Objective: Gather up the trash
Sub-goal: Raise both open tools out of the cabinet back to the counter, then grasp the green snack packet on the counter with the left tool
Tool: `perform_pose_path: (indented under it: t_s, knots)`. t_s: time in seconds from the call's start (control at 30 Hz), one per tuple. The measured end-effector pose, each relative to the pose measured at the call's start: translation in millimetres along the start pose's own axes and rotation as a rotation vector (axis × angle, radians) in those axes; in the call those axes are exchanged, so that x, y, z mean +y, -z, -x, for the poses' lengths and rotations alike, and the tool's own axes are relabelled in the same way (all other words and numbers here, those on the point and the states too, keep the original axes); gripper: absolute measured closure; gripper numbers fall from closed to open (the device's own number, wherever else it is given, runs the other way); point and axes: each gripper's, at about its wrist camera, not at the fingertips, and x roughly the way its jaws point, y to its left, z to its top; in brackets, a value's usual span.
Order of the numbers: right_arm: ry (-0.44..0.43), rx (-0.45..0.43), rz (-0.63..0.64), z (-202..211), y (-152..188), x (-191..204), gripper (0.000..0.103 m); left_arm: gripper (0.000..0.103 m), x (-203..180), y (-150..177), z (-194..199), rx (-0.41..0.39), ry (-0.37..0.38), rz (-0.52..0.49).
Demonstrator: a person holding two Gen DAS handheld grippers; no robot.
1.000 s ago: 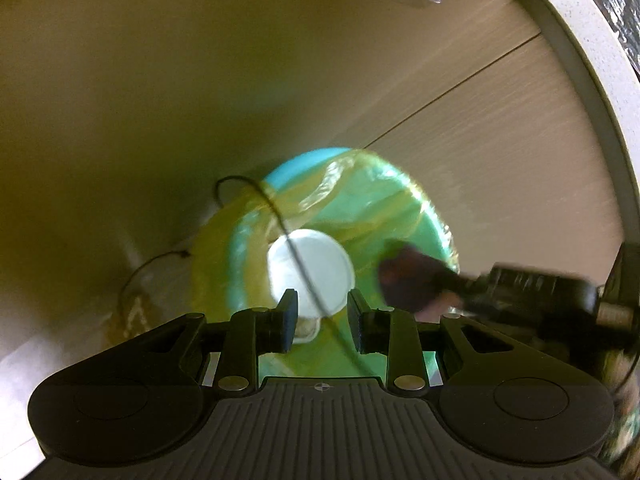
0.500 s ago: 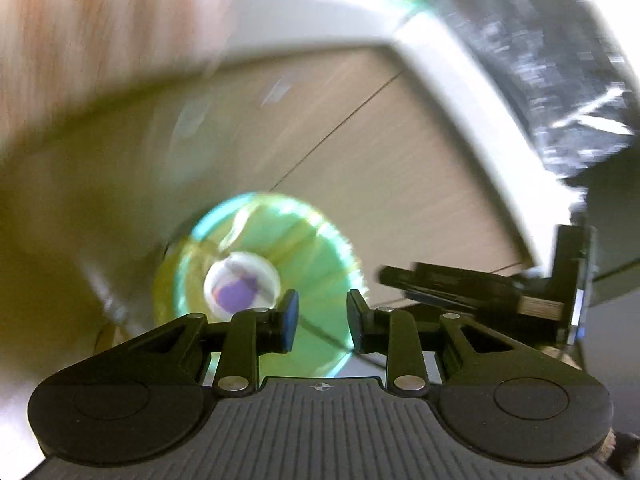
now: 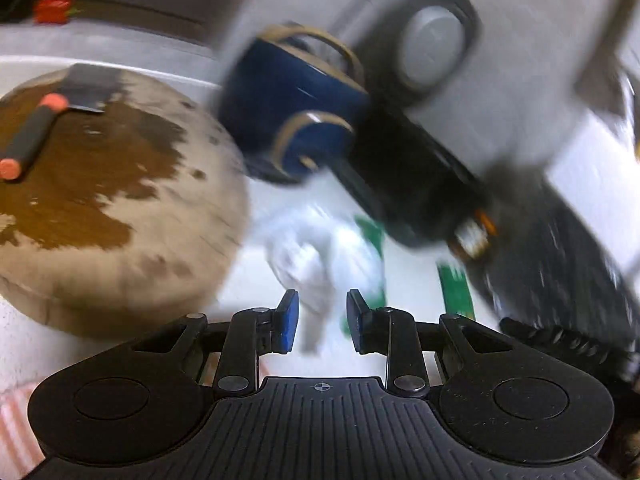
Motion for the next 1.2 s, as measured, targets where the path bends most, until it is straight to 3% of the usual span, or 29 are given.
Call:
perform_pose_path:
  t_s: [0.1, 0.2, 0.27, 0.4, 0.5, 0.63, 0.83, 1.0, 1.2]
  knots:
    - [0.003, -0.053, 0.128, -20.8, -31.5, 42.1, 0.041, 0.073, 10.0, -2.7, -17.5, 0.022, 0.008, -0.006]
    - [0.055, 0.015, 0.254, -68.2, -34.2, 76.5, 0.041, 0.073, 7.5, 2.6, -39.9, 0.096, 0.048, -0.018]
    - [0.047, 0.074, 0.260, -86.7, -28.7, 88.8, 0.041, 0.073, 6.7, 4.4, -51.2, 0.135, 0.067, -0.043]
    - [-0.009, 0.131, 0.214, -100.7, -9.5, 81.6, 0.041, 0.073, 4.7, 16.7, -69.2, 0.190, 0.054, -0.083]
    - [0.039, 0.135, 0.231, -107.3, -3.8, 73.8, 0.041, 0.073, 1.1, 26.2, -74.8, 0.195, 0.045, -0.088]
    - [0.113, 0.121, 0.278, -118.2, -4.9, 58.1, 0.042, 0.073, -9.3, 34.3, -72.4, 0.172, -0.026, -0.102]
    - [-0.069, 0.154, 0.236, -116.3, -6.5, 38.3, 0.044, 0.073, -31.4, 43.3, -60.2, 0.168, -0.130, -0.165]
    - [-0.164, 0.170, 0.216, -120.5, -4.9, 42.7, 0.045, 0.073, -41.2, 47.3, -51.9, 0.162, -0.157, -0.186]
    - [-0.219, 0.166, 0.351, -121.7, 4.8, 62.8, 0.047, 0.073, -35.5, 44.6, -53.6, 0.166, -0.161, -0.128]
